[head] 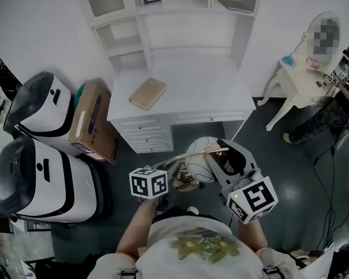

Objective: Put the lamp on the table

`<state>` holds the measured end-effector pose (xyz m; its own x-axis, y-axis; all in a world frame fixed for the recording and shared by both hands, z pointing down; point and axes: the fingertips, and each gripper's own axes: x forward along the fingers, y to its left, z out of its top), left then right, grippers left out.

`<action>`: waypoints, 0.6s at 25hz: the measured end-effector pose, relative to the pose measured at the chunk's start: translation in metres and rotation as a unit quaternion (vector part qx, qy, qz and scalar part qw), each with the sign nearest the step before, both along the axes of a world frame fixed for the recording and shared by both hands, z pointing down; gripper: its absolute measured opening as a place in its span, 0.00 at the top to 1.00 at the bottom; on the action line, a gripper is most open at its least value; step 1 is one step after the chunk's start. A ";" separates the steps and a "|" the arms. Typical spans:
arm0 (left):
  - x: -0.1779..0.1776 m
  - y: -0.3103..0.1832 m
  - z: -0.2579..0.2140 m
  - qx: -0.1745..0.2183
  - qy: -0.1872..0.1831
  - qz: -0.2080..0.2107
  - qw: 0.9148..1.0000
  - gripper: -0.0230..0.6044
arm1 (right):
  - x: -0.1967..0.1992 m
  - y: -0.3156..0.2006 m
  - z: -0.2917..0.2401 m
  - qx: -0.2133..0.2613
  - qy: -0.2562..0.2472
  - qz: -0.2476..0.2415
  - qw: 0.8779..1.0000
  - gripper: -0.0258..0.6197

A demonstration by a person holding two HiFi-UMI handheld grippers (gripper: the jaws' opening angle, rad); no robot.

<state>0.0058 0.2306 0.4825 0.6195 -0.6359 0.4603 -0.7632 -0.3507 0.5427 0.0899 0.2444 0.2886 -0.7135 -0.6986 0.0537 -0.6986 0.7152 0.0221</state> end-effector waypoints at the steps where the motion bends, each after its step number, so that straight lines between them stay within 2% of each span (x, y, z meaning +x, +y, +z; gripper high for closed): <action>1: 0.001 -0.001 0.001 0.000 0.001 -0.004 1.000 0.92 | 0.001 -0.001 0.000 0.002 0.001 -0.003 1.000 0.69; 7: 0.002 -0.011 0.003 -0.002 0.005 -0.022 1.000 0.92 | 0.002 -0.011 0.003 0.005 0.004 -0.015 1.000 0.69; 15: 0.001 -0.041 0.011 -0.015 0.006 -0.022 1.000 0.92 | 0.000 -0.046 0.009 -0.005 0.008 -0.012 1.000 0.69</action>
